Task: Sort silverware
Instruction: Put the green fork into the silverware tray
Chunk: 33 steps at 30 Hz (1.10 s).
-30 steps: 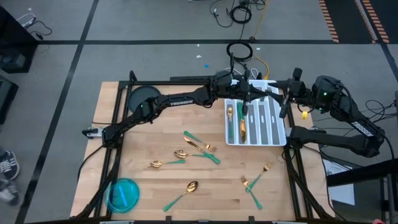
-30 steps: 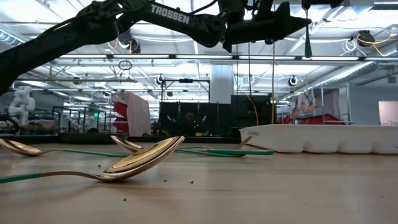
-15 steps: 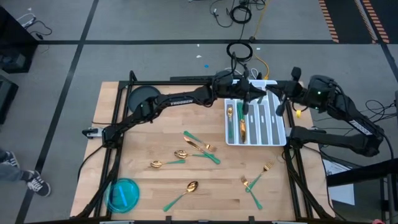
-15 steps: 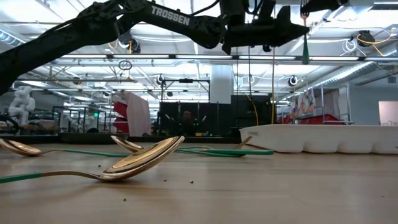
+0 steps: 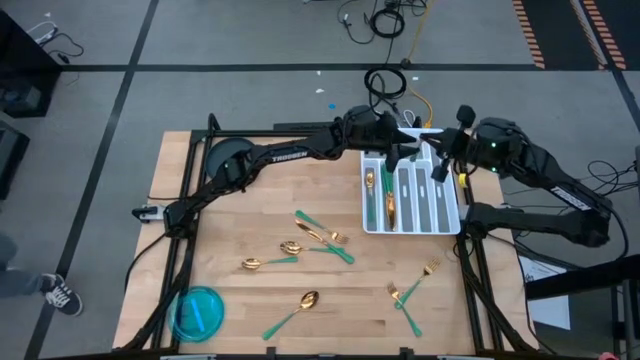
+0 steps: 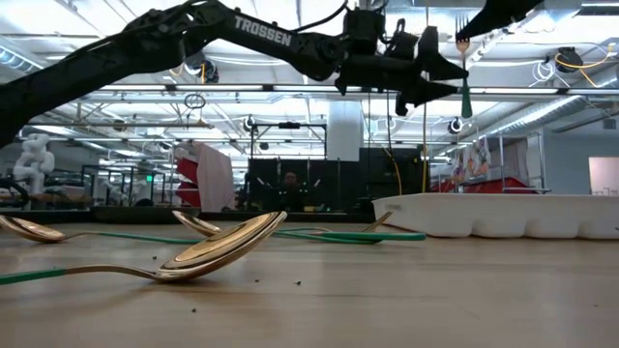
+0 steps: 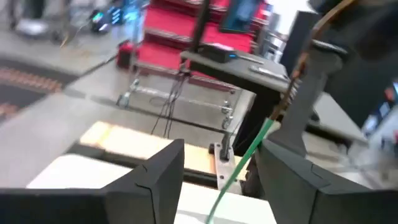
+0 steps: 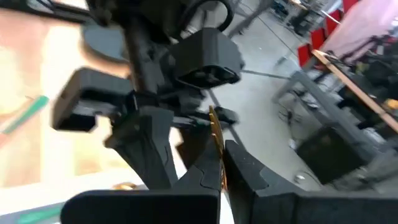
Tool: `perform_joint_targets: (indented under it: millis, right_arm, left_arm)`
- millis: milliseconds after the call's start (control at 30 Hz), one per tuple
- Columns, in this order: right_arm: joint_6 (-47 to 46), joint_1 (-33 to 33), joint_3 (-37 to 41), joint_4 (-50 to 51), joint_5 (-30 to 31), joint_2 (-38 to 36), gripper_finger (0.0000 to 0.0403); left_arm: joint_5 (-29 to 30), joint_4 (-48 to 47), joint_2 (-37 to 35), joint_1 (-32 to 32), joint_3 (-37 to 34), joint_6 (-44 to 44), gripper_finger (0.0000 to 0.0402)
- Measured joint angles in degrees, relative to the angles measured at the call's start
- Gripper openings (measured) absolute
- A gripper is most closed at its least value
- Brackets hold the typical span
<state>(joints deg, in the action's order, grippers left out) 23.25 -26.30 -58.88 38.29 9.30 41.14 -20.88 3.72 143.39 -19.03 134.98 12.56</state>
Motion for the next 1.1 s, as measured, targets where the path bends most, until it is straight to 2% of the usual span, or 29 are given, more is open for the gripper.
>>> perform_joint_targets:
  millis: [133,433,533,667,800,867,967,1100]
  right_arm:
    - [2.03,-0.02,-0.01,1.31,2.57,0.40,0.0000]
    - [1.28,-1.42,0.55,5.37,2.18,-2.14,0.0001]
    - [-0.11,-1.88,4.75,2.67,2.19,-3.65,0.0001]
    - [-1.25,-1.77,14.06,-5.21,4.08,-5.29,0.0001]
    - [7.54,-0.51,23.30,-13.27,14.30,-4.86,0.0001]
    - [12.69,0.65,25.82,-15.67,15.90,-3.94,0.0001]
    - [18.02,3.31,26.59,-18.64,17.20,-2.36,0.0000]
    - [32.06,8.46,26.66,-21.19,26.21,0.61,0.0000]
  left_arm:
    - [1.23,-4.27,0.00,-0.09,0.02,8.49,0.0204]
    - [-11.44,-16.94,-3.21,-1.92,-0.09,2.94,0.0205]
    - [-15.11,-18.41,-6.19,-2.50,-0.07,0.27,0.0205]
    - [-18.99,-20.10,-10.84,-2.92,-0.07,-3.09,0.0205]
    - [-22.10,-21.17,-16.24,-3.19,0.02,-3.95,0.0205]
    - [-22.68,-23.23,-18.96,-3.19,0.04,-4.09,0.0205]
    - [-22.87,-26.36,-22.00,-2.88,0.07,-4.71,0.0205]
    - [-22.85,-30.95,-25.26,-1.65,0.07,-7.79,0.0205]
